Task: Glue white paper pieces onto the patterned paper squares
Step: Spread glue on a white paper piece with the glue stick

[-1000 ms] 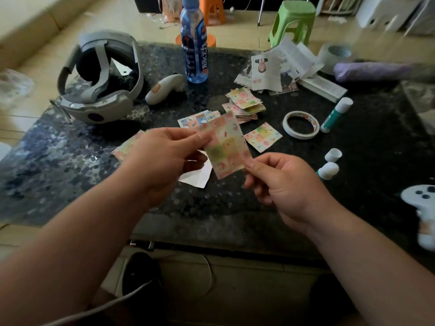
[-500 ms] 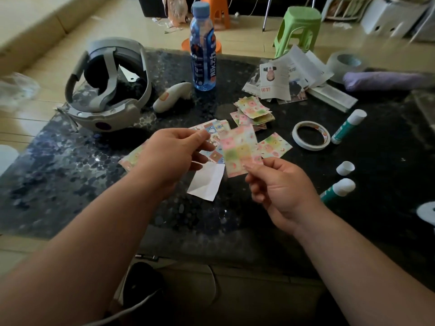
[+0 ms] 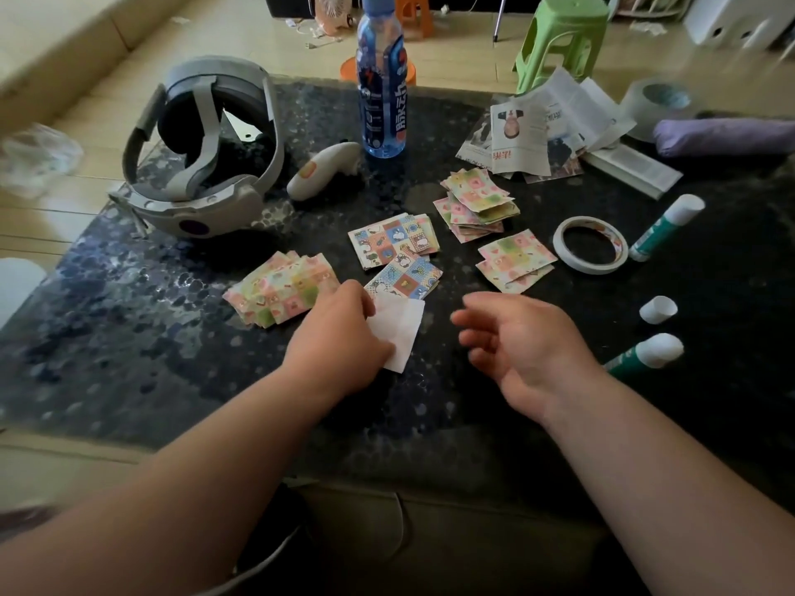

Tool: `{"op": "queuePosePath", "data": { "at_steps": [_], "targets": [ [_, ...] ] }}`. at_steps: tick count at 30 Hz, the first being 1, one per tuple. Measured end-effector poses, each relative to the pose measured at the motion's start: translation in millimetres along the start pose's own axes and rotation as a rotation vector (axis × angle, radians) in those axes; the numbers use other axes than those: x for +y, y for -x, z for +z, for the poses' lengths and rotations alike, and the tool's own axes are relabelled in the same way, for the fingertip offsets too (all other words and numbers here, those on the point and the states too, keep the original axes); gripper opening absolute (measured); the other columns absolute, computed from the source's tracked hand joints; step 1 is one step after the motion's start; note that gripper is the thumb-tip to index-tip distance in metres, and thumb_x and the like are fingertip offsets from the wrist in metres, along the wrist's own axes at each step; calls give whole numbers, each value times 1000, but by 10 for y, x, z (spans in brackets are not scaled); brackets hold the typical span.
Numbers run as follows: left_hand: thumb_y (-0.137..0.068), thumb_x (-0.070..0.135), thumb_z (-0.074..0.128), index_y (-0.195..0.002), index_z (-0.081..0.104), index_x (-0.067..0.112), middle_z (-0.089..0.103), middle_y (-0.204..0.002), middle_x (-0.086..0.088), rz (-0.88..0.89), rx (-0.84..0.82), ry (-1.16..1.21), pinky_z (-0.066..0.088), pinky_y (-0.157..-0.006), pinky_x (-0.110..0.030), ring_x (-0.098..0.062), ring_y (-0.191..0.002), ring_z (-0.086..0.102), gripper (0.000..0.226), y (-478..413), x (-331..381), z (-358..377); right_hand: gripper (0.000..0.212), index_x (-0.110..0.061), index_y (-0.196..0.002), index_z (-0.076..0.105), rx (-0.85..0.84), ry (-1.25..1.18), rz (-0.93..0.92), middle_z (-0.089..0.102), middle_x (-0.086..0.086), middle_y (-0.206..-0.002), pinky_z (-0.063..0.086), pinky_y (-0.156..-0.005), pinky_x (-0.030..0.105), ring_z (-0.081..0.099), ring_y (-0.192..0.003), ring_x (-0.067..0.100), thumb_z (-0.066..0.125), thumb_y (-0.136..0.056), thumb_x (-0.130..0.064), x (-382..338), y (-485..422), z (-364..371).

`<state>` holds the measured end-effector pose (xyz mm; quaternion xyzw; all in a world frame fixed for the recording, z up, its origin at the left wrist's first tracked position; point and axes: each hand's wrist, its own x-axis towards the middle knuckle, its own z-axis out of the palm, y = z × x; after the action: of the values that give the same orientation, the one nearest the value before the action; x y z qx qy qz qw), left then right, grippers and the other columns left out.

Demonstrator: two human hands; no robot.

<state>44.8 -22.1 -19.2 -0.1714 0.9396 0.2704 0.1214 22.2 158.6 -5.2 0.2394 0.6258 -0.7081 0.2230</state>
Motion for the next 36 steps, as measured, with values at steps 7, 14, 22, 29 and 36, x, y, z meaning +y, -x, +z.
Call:
{"op": "queuePosePath", "data": {
  "at_steps": [7,14,22,29,36],
  "targets": [
    [-82,20,77,-123,47,28,65,-89,8,14,28,124,57,-76,-37,-9,-81,62,52,69,21,10,7,-27,-89,70,-43,863,-342,75,-5,-78,55,-63,25,71,-67,10,78,-89,-29,85,175,-105],
    [-71,15,91,-146,46,27,77,-76,6,-57,-58,655,54,-56,-22,-9,-62,72,88,267,168,-86,19,-25,-90,74,26,631,-255,75,-5,-78,49,-57,29,69,-60,9,79,-85,-43,146,194,-284],
    [-52,9,89,-97,70,5,71,-83,-16,-101,-263,1004,62,-77,-43,-36,-81,74,50,463,296,43,26,-18,-76,74,7,662,-409,67,-3,-58,49,-57,26,60,-51,4,74,-91,-39,177,410,-471],
    [-86,27,79,-71,77,14,76,-85,-16,-94,-264,871,56,-81,-48,-31,-77,66,20,482,299,85,34,-12,-70,71,14,572,-346,60,5,-51,44,-59,32,54,-47,11,69,-95,-34,224,382,-629],
    [-90,39,75,-79,76,25,74,-76,1,-18,-27,446,55,-62,-34,-16,-64,65,17,356,184,-8,29,-14,-70,69,17,563,-341,60,3,-51,44,-58,31,52,-45,8,73,-93,-31,213,427,-694]
  ]
}}
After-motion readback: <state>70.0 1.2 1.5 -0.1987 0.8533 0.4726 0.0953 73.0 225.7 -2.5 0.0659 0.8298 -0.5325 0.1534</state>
